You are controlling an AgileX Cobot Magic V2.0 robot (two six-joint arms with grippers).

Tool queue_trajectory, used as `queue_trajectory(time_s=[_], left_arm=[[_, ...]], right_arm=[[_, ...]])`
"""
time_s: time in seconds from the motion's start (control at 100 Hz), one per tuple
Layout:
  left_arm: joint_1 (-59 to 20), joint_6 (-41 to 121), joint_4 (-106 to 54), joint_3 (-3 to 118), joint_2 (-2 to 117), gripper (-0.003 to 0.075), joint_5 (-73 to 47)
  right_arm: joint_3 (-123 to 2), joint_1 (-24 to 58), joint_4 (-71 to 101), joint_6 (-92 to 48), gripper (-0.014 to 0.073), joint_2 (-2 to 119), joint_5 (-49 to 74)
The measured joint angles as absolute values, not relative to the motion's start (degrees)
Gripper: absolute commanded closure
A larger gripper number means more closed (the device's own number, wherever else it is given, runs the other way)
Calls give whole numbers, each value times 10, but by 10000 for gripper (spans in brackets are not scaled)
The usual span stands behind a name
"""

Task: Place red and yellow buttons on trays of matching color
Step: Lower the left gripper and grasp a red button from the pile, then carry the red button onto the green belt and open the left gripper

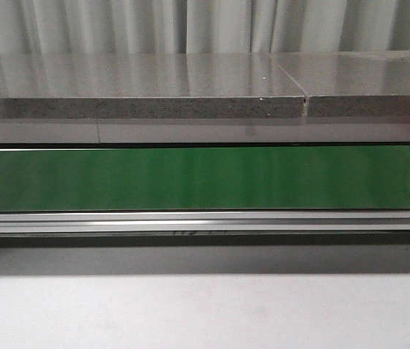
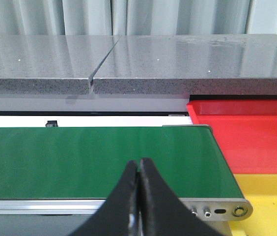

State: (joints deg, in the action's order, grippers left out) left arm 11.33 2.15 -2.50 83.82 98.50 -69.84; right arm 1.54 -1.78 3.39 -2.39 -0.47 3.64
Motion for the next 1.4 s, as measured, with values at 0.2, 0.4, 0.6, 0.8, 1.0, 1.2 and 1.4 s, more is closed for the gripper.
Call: queue_trajectory(time_s=[0.2,0.4,0.6,0.8,1.0,1.2,1.4], left_arm=[[113,22,-42,861,1003,356,-702],[113,22,-58,865,1003,188,-703],[113,22,-63,865,1002,188,-698],[113,22,-89,865,974,188,-657],[129,26,-103,866,953,188,-647],[175,35,-104,866,949,189,-669],[222,37,-104,854,949,190,-684]], right_arm=[[15,-18,34,-24,661,-5,36],[15,-18,34,-24,661,-5,36],[15,-18,34,-24,661,-5,36],[15,-18,34,-24,661,-5,36],[15,-18,34,-24,661,-5,36],[15,-18,34,-24,661,-5,36],[15,-18,34,-24,661,-5,36]])
